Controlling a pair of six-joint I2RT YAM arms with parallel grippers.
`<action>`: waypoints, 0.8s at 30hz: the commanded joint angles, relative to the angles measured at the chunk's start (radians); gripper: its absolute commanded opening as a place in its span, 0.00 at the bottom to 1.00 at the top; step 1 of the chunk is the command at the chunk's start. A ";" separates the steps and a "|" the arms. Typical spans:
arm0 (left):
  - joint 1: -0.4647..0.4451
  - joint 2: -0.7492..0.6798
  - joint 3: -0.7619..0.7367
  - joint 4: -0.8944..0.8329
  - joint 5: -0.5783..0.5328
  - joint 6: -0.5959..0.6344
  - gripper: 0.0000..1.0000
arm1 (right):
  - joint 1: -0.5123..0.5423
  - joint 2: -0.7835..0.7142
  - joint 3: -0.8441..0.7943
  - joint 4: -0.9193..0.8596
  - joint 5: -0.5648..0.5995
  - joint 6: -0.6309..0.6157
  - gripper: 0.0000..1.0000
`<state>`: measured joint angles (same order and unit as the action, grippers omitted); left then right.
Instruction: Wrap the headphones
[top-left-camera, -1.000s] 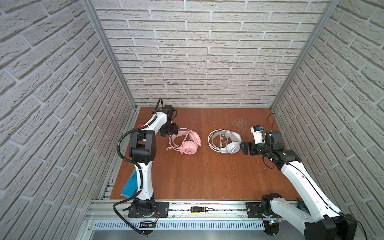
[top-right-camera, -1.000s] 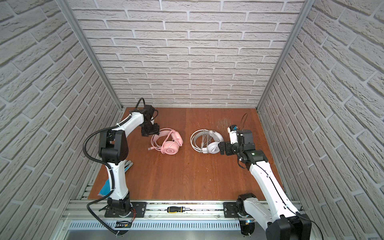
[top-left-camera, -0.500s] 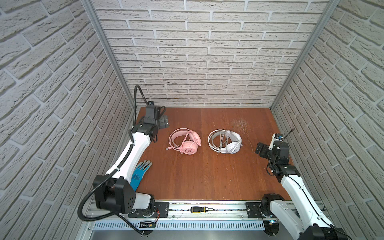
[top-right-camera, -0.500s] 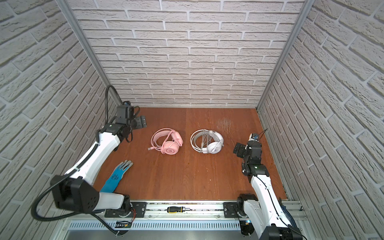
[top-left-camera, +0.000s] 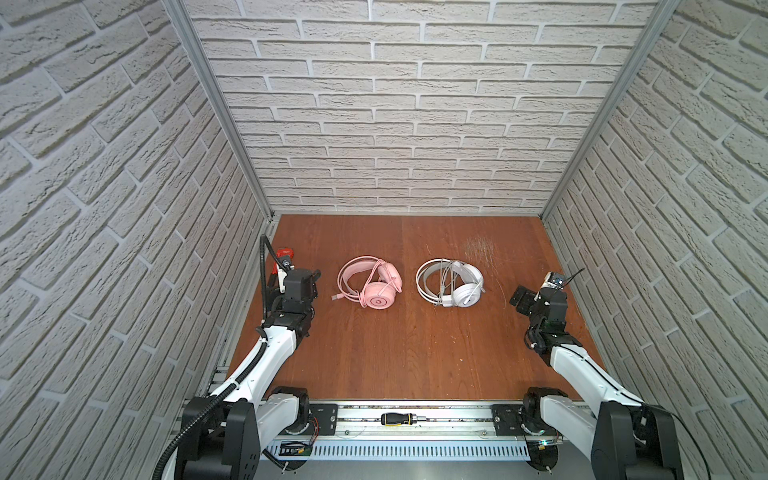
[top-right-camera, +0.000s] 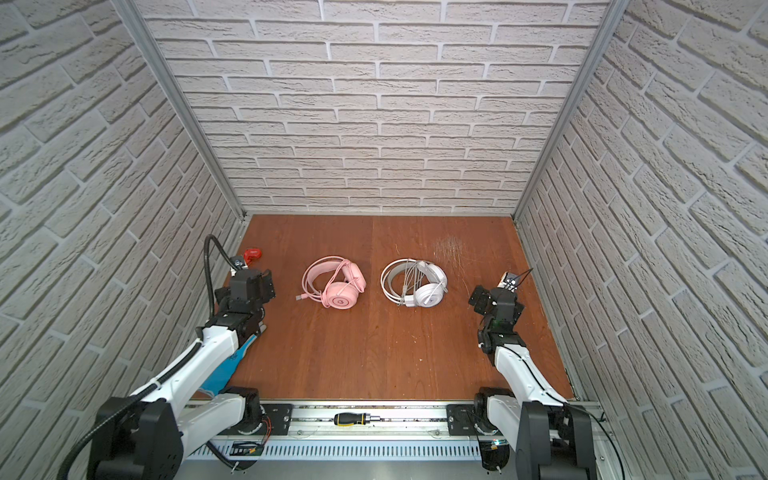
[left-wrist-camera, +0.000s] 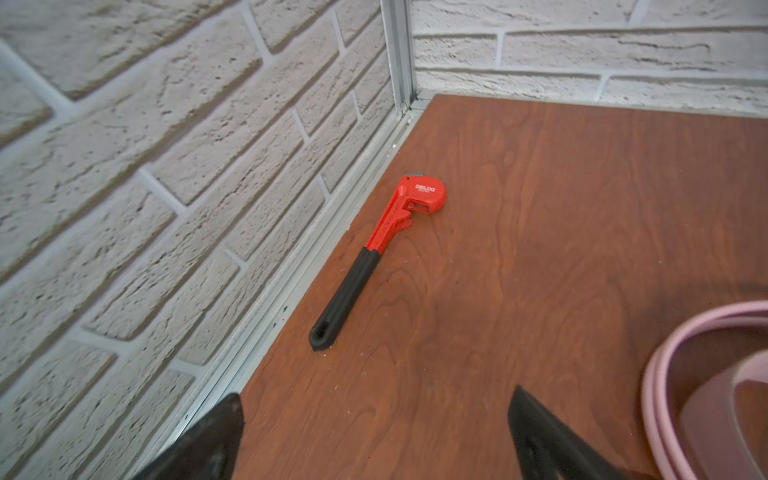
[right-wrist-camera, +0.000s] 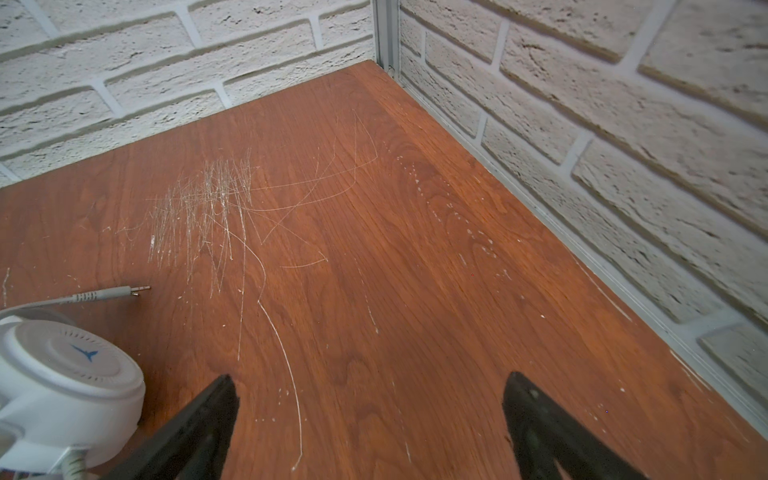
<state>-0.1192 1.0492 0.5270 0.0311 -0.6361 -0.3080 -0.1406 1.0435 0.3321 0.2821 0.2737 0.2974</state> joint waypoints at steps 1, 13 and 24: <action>0.010 -0.043 -0.099 0.253 -0.082 0.032 0.98 | -0.004 0.052 -0.026 0.210 -0.023 -0.029 1.00; 0.066 0.135 -0.269 0.659 0.006 0.061 0.98 | 0.001 0.256 -0.027 0.449 -0.191 -0.052 1.00; 0.138 0.328 -0.195 0.791 0.123 0.086 0.98 | 0.033 0.286 -0.011 0.473 -0.238 -0.117 1.00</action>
<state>0.0013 1.3453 0.2932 0.7059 -0.5560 -0.2386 -0.1242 1.3312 0.3149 0.6945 0.0486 0.2081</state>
